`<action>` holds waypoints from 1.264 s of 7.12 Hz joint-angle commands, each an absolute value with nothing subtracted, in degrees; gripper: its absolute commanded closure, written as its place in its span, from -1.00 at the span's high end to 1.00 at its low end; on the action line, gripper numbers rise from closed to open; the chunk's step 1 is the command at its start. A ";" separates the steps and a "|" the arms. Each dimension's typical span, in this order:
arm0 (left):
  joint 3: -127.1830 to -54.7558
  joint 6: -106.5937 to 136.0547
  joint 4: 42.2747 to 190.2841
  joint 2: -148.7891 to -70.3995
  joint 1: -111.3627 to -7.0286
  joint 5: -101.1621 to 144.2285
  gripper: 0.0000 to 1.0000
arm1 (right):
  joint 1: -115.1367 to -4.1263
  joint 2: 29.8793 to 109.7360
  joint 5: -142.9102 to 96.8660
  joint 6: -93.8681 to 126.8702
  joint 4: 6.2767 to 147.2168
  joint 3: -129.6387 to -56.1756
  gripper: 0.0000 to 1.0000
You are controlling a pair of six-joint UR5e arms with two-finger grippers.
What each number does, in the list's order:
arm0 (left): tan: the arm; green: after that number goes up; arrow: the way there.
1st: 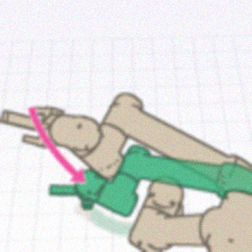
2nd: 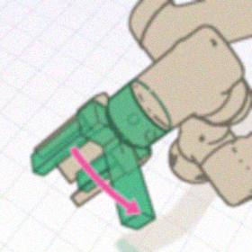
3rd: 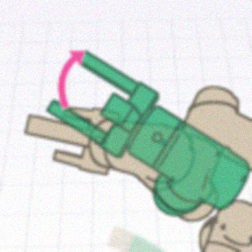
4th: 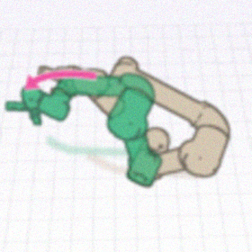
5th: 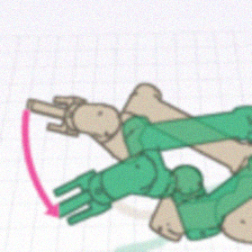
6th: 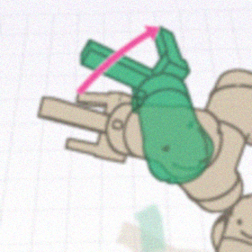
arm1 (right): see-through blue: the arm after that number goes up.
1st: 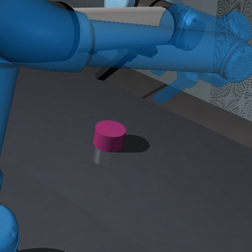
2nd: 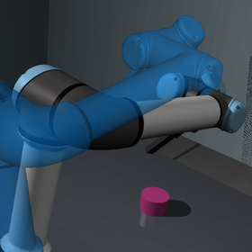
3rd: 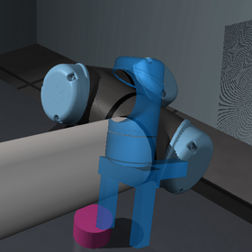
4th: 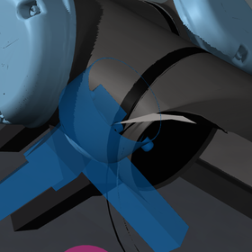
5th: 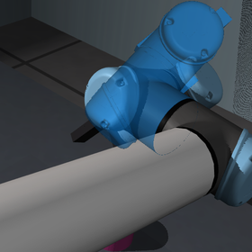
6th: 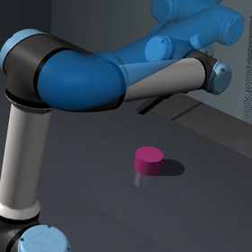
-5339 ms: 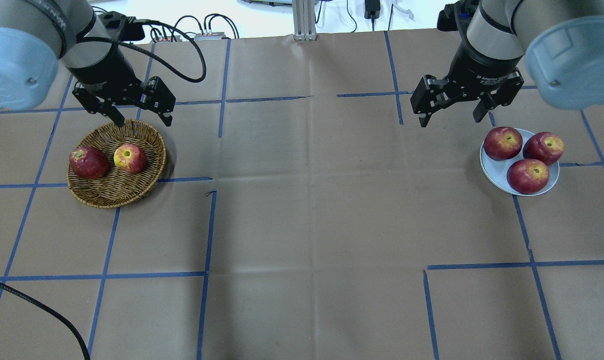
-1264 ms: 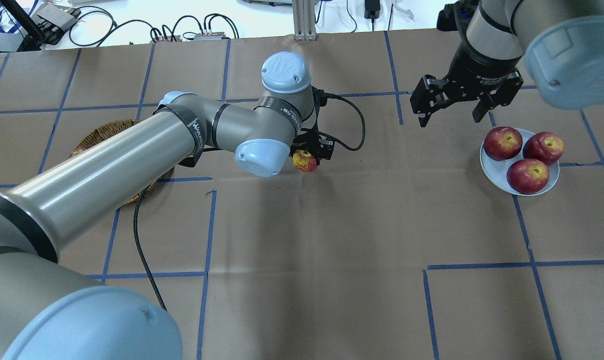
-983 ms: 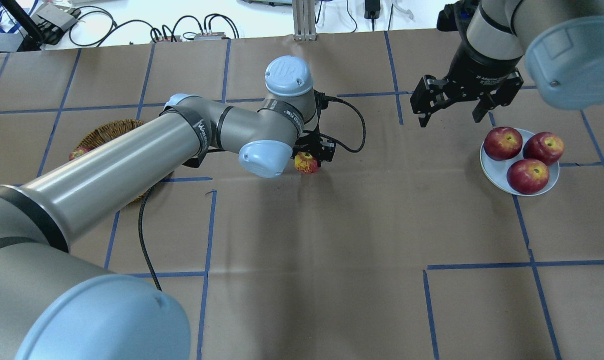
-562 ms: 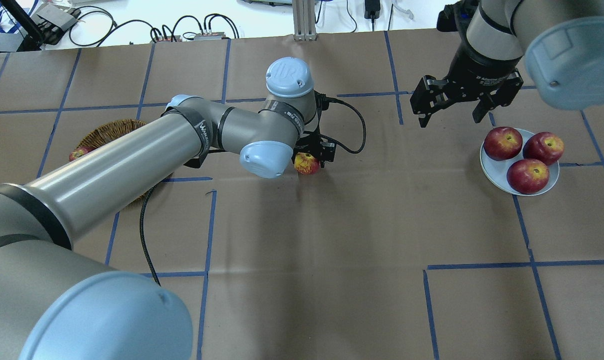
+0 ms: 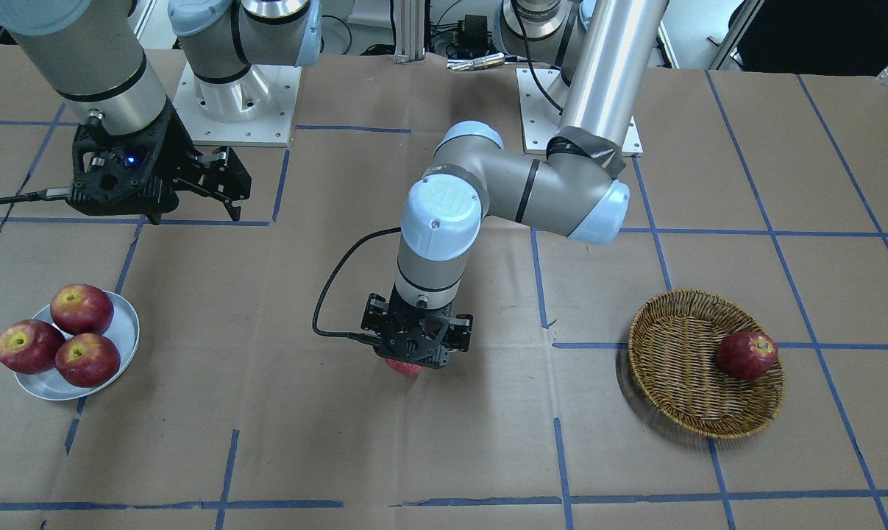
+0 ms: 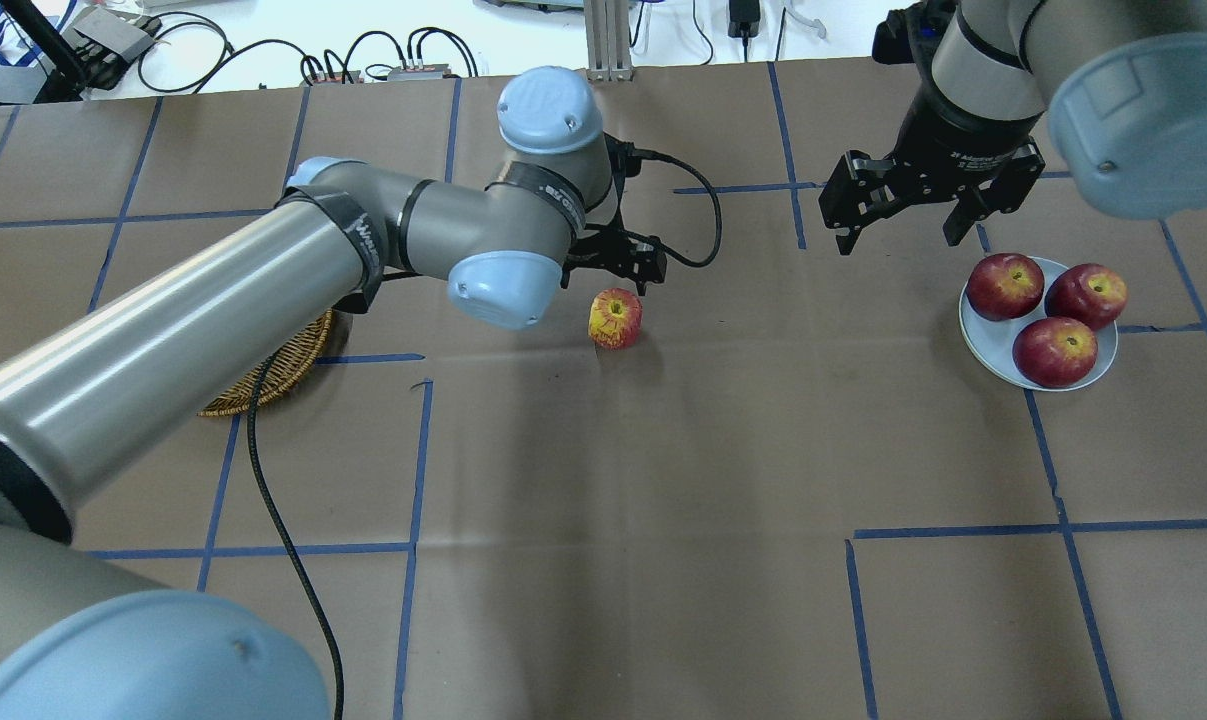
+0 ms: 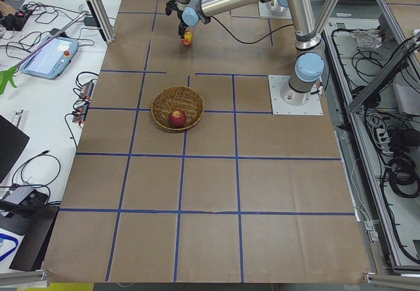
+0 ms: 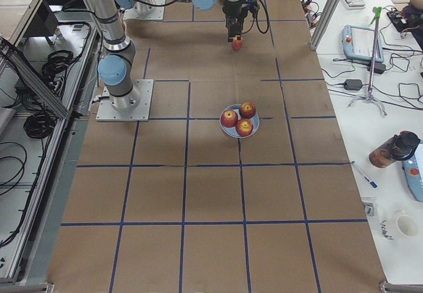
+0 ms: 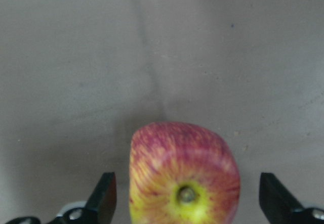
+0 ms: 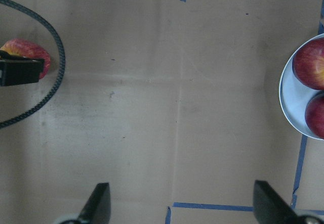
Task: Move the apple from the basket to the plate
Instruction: 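Open the left gripper to set the apple on the table and raise it, then move the right gripper down onto the apple while the left gripper returns above the basket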
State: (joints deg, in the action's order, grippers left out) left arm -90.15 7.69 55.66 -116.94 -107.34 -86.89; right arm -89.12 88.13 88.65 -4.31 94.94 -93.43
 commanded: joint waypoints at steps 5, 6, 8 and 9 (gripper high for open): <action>-90.35 -3.87 92.32 -87.32 -87.65 -87.36 0.99 | -91.65 87.19 88.07 -0.55 98.24 -92.81 1.00; -90.61 -3.95 95.59 -84.93 -85.63 -87.97 0.98 | -96.02 85.36 88.33 2.00 101.65 -92.64 1.00; -92.19 -9.55 95.10 -84.90 -84.55 -87.98 0.98 | -104.73 78.35 88.94 12.87 109.47 -91.59 1.00; -92.28 -9.58 95.10 -85.08 -84.55 -87.89 0.98 | -107.29 74.92 89.03 15.44 113.08 -91.32 1.00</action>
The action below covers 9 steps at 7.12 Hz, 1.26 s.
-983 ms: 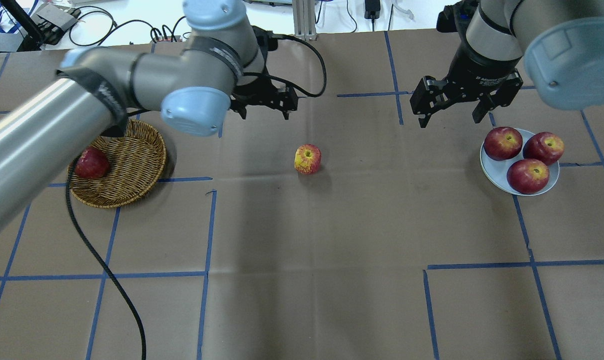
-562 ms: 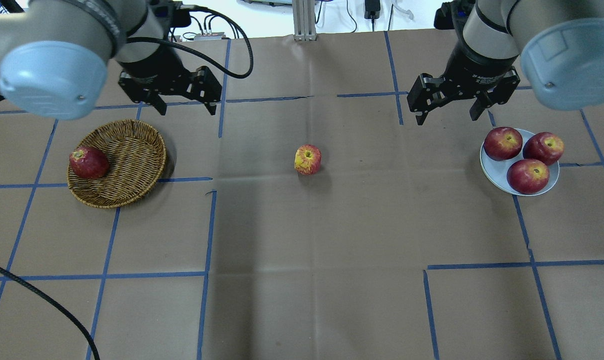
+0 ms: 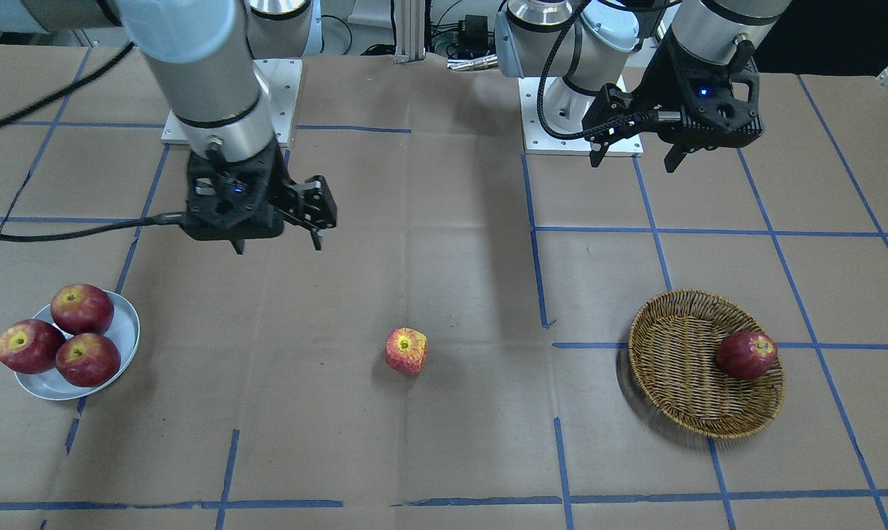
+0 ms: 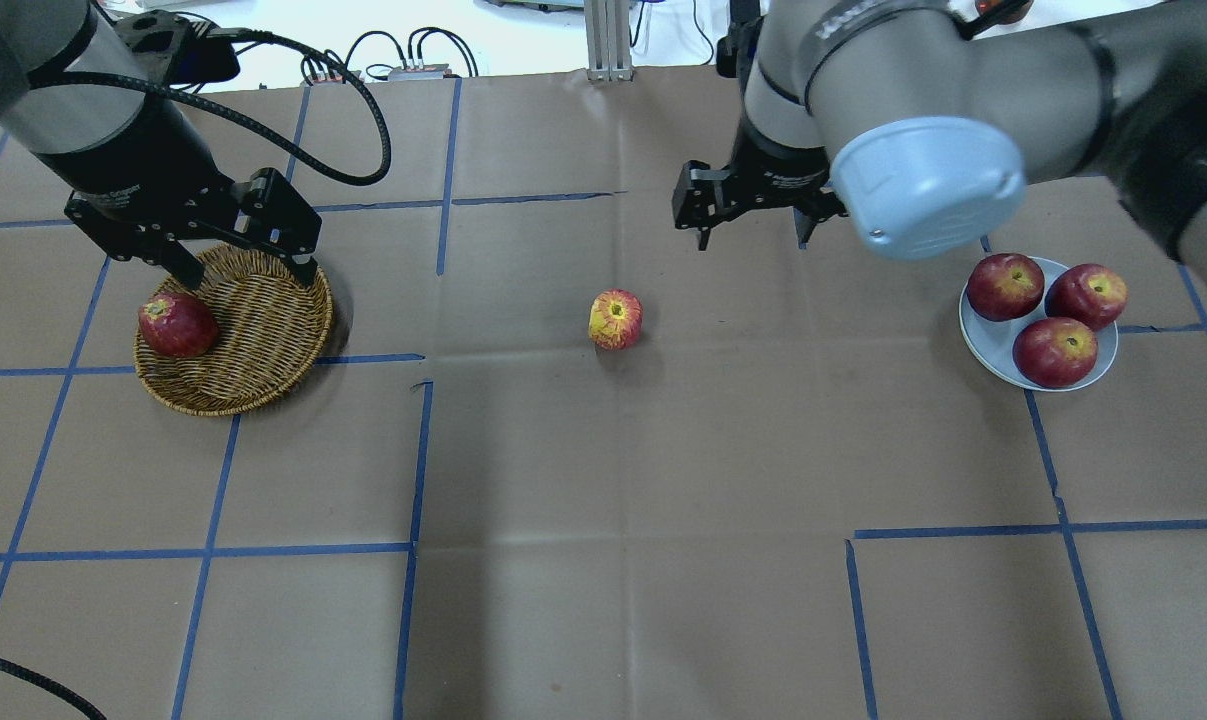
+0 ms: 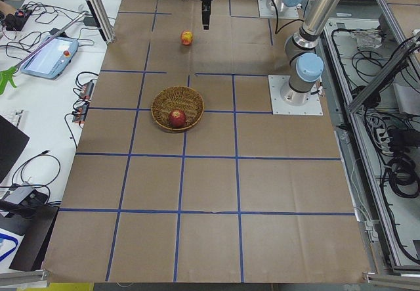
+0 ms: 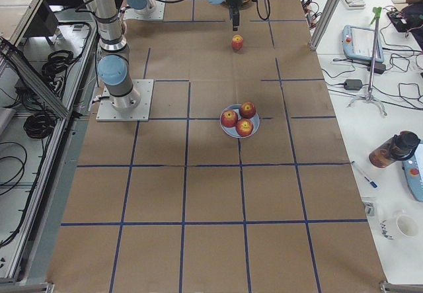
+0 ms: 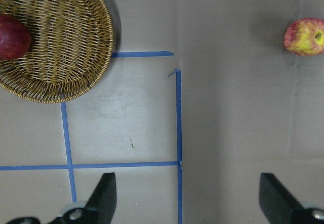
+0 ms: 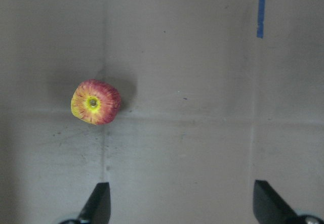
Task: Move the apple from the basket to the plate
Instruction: 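Move the right gripper down onto the apple while the left gripper returns above the basket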
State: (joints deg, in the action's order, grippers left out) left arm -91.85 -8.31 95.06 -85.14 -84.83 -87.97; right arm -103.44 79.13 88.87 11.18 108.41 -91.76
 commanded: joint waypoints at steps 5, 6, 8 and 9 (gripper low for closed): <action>-93.08 -9.76 93.17 -86.04 -84.46 -87.54 0.98 | -112.50 59.17 93.16 20.14 130.50 -91.93 1.00; -93.08 -9.76 91.68 -87.09 -84.55 -87.45 0.98 | -112.59 58.54 93.08 20.04 131.04 -92.02 1.00; -93.08 -9.67 90.44 -87.63 -84.46 -87.45 0.98 | -112.59 56.61 93.08 18.64 131.48 -92.02 1.00; -93.16 -9.75 90.35 -87.71 -84.46 -87.45 0.98 | -112.59 56.25 92.82 18.55 131.48 -92.37 1.00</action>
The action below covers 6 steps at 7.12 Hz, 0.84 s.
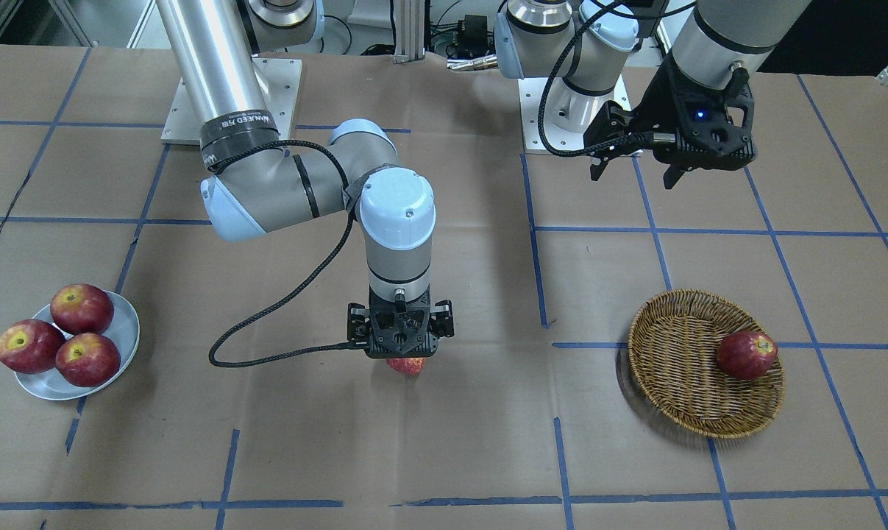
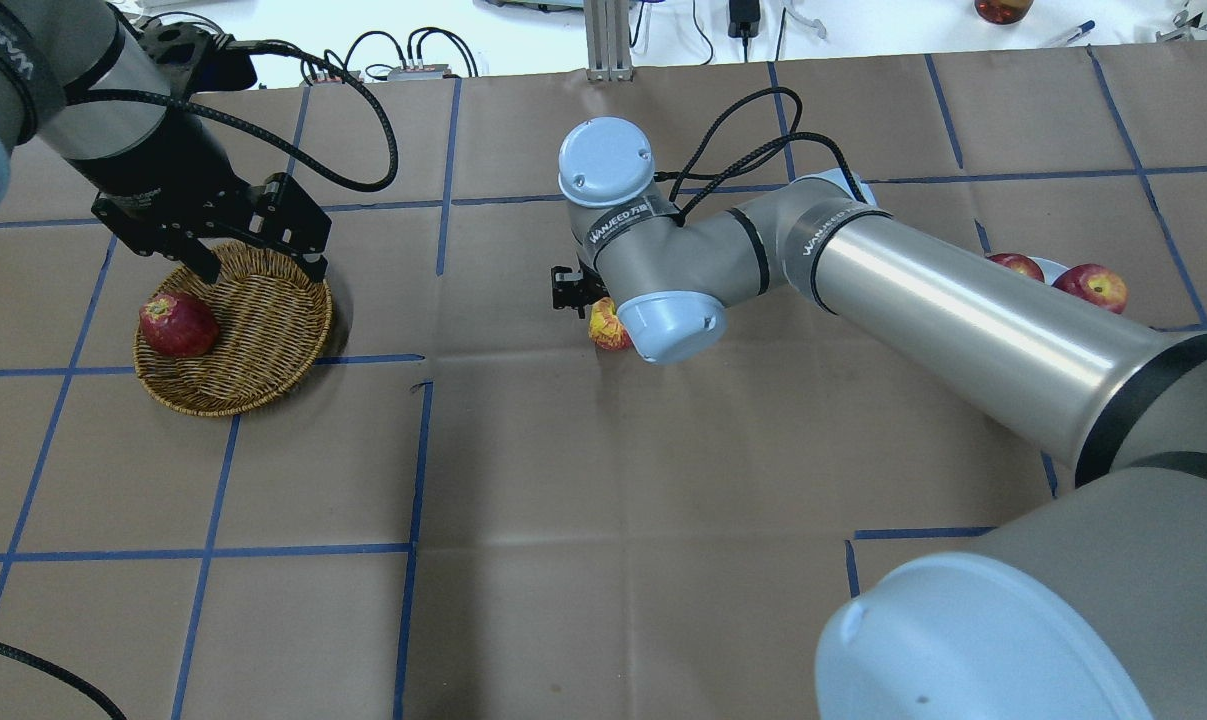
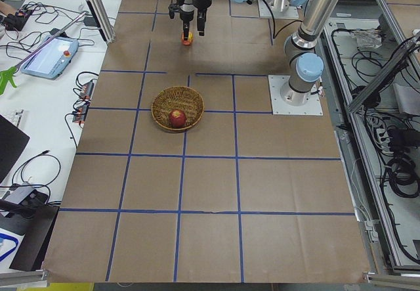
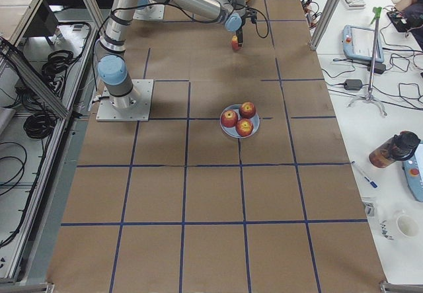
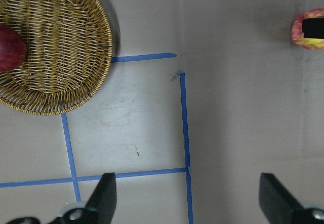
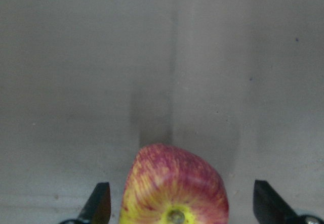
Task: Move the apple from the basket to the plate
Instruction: 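Lift the apple with the right gripper and carry it over the white plate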
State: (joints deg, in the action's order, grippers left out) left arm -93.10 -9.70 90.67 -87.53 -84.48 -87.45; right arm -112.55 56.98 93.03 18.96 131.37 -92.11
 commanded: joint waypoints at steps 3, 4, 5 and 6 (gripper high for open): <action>-93.25 -9.76 89.74 -88.41 -84.46 -87.36 0.98 | -112.59 56.34 92.55 18.46 131.48 -93.16 0.57; -93.25 -9.76 89.74 -88.59 -84.46 -87.36 0.98 | -112.59 56.34 92.55 18.46 131.48 -93.08 0.24; -93.25 -9.67 89.65 -88.59 -84.46 -87.36 0.98 | -112.59 56.34 92.55 18.20 131.48 -92.82 0.15; -93.51 -9.67 88.69 -89.03 -84.46 -87.36 0.98 | -112.59 56.42 92.55 18.19 131.48 -92.73 0.13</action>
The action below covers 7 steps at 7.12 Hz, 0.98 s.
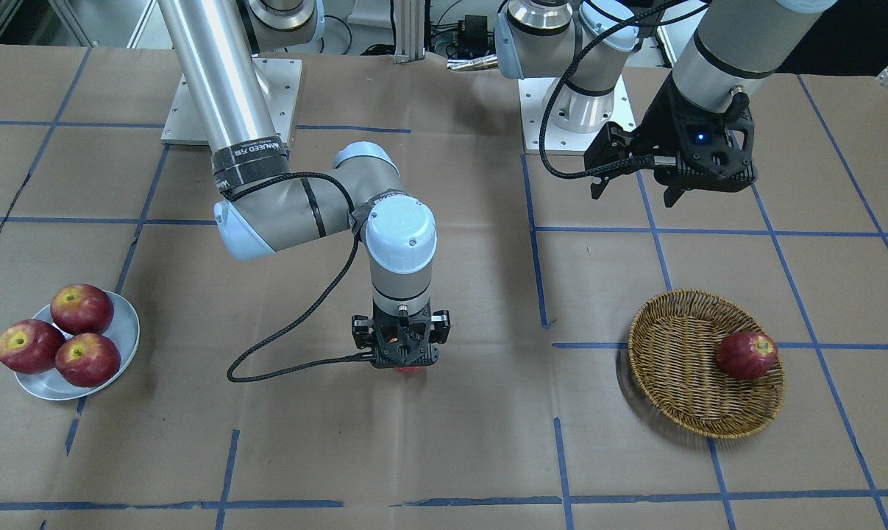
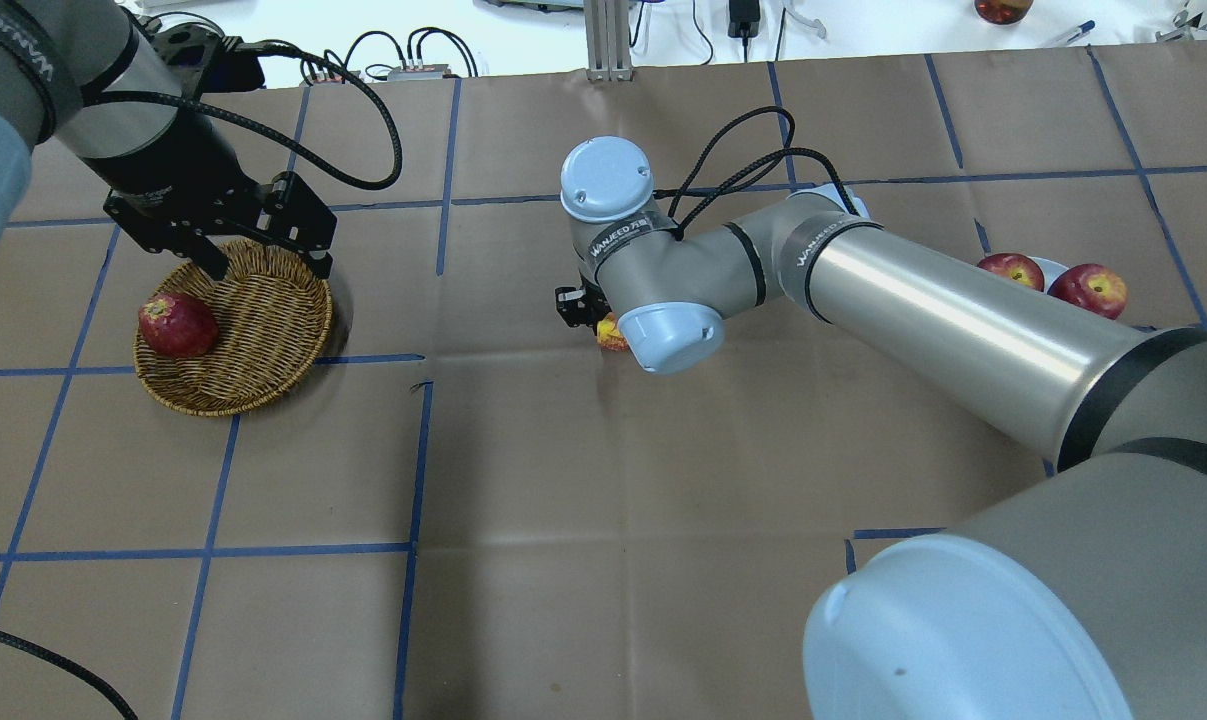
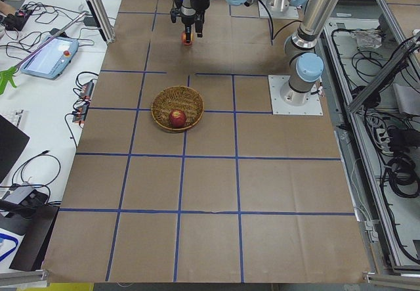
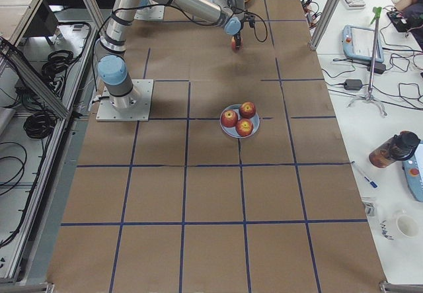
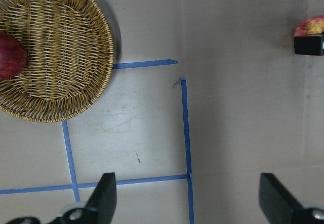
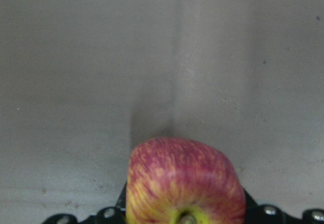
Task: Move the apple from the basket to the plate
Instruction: 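Lift the apple with the right gripper and carry it over the white plate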
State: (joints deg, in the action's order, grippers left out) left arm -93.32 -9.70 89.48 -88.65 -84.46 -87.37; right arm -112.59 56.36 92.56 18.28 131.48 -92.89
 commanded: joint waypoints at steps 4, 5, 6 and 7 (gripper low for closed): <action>-93.78 -9.84 86.92 -90.44 -84.46 -87.36 0.98 | -110.67 61.58 92.29 18.11 124.68 -87.73 0.06; -93.95 -9.76 86.84 -91.14 -84.55 -87.28 0.98 | -109.09 64.66 92.37 15.76 120.80 -87.54 0.05; -93.96 -9.76 86.31 -91.32 -84.55 -87.28 0.98 | -105.07 67.65 92.37 11.73 116.59 -87.71 0.04; -93.87 -9.76 86.31 -91.32 -84.55 -87.19 0.98 | -99.55 70.81 92.37 4.73 112.89 -88.58 0.04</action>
State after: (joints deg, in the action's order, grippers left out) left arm -93.90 -9.77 86.51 -91.16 -84.54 -87.26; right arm -105.34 66.92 92.37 11.65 117.80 -88.00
